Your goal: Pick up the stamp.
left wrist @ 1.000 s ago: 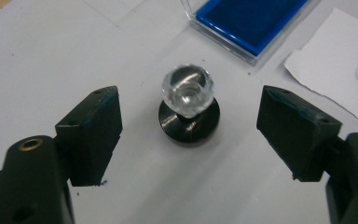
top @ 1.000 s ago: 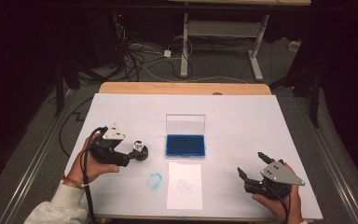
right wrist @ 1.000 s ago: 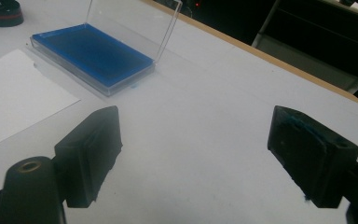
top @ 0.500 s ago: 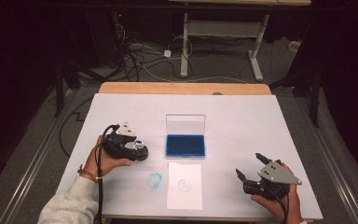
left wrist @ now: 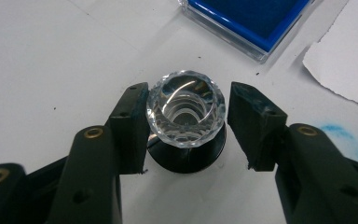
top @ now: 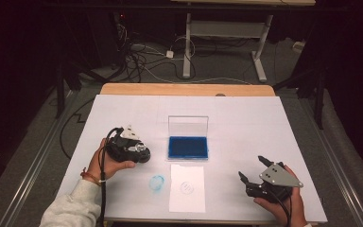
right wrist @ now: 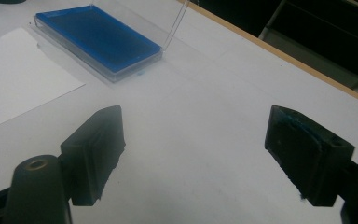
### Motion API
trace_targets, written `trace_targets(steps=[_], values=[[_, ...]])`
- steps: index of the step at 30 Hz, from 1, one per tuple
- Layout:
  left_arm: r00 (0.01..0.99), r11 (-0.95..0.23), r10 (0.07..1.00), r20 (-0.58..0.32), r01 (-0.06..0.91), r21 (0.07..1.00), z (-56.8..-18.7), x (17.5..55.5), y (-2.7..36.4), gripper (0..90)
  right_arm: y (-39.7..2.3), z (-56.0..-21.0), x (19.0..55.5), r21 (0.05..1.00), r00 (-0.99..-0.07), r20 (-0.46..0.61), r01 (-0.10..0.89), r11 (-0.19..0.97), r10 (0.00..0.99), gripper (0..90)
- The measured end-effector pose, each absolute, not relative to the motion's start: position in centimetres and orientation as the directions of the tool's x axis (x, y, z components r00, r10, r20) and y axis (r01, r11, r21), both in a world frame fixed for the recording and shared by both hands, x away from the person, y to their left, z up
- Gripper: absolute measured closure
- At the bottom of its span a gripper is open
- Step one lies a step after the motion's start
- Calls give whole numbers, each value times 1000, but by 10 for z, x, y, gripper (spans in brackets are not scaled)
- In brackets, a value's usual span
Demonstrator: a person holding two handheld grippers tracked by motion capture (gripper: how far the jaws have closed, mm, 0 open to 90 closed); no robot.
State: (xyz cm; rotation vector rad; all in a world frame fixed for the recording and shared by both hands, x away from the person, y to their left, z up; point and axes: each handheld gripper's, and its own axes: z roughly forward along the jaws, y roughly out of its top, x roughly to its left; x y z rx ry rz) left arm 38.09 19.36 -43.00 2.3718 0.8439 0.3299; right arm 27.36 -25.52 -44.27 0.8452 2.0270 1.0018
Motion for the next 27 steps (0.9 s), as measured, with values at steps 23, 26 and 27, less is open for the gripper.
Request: trace_targets(steps=[23,26,27], values=[[765,-626,640,73,464,627,-434,381,190,545,-255,-443,276,843,-537,-301,235,483,788,208],[767,-629,637,78,459,627,-434,380,189,546,-257,-444,275,846,-537,-291,241,475,792,208],[765,-625,639,76,459,631,-434,380,190,546,-259,-443,275,848,-536,-290,241,473,793,208]])
